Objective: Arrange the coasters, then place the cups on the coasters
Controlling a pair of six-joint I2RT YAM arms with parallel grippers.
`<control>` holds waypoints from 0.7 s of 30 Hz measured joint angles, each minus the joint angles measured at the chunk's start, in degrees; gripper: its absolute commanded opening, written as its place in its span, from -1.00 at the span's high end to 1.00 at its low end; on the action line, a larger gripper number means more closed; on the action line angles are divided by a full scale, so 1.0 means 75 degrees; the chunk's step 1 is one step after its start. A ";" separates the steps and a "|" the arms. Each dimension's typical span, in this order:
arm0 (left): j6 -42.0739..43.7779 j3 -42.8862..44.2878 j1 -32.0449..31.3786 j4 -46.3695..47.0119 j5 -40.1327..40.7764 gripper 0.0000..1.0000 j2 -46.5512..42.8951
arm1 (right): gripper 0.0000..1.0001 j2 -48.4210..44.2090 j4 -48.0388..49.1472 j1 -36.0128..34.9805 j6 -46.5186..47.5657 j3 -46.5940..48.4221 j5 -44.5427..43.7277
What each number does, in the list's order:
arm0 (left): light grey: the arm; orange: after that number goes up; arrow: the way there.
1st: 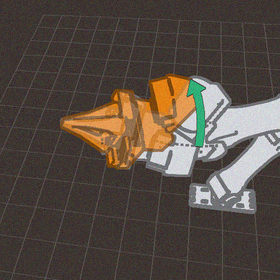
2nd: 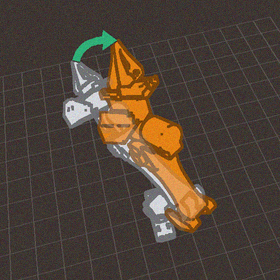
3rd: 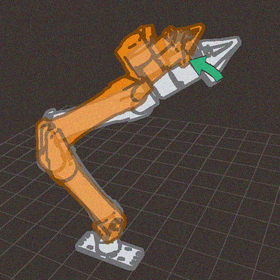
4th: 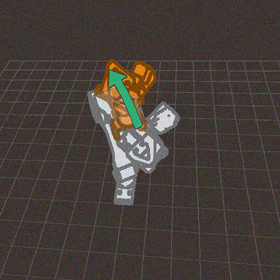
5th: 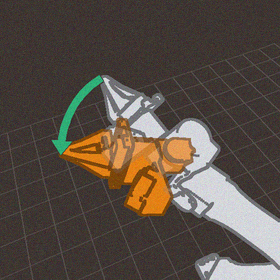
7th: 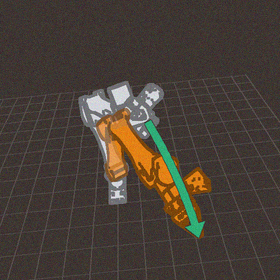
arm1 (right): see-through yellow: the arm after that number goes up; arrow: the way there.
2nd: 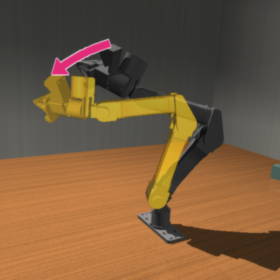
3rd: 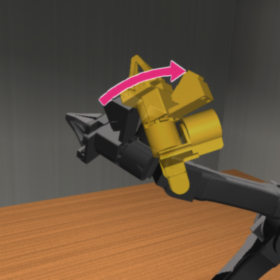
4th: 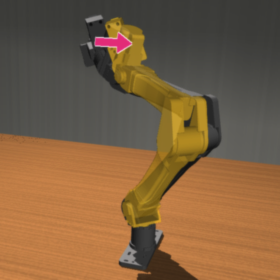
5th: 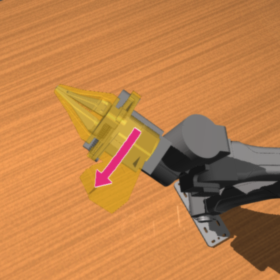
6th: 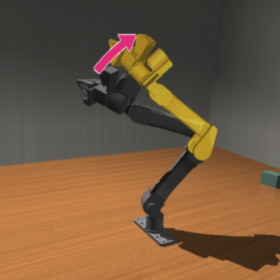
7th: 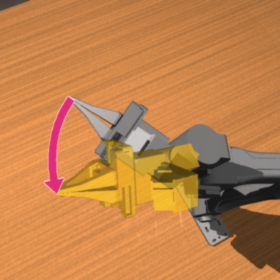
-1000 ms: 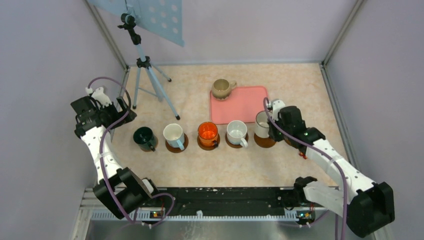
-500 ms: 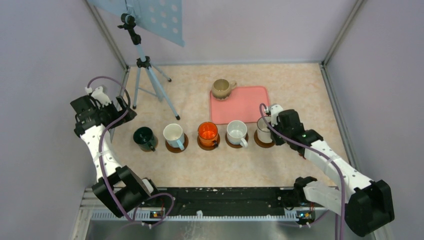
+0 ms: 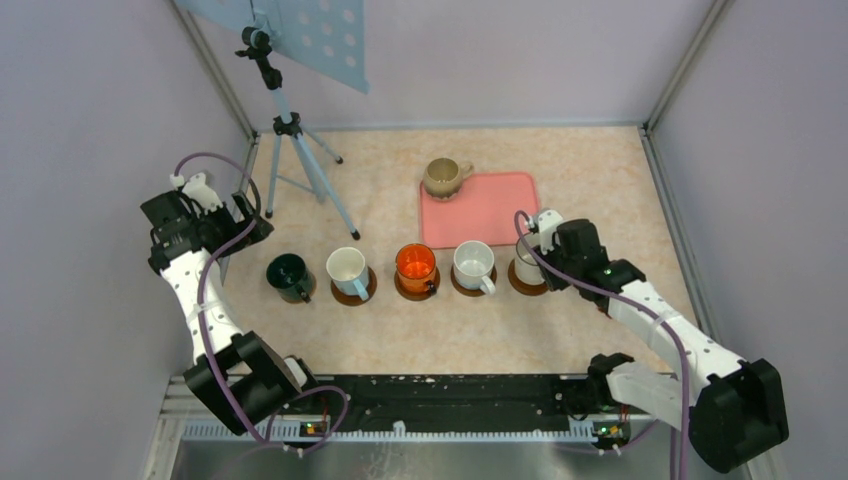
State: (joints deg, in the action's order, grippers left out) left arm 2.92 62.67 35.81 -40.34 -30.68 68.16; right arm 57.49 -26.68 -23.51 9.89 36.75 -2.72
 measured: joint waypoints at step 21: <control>-0.0006 0.0000 -0.0012 0.0044 0.0000 -0.98 0.0189 | 0.04 -0.0344 -0.1131 0.0000 0.1256 0.0577 0.0758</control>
State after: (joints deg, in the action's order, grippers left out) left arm 2.87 62.67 35.73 -40.01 -30.68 69.58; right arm 54.92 -35.16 -23.51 19.31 41.08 2.96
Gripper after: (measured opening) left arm 0.987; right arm 0.477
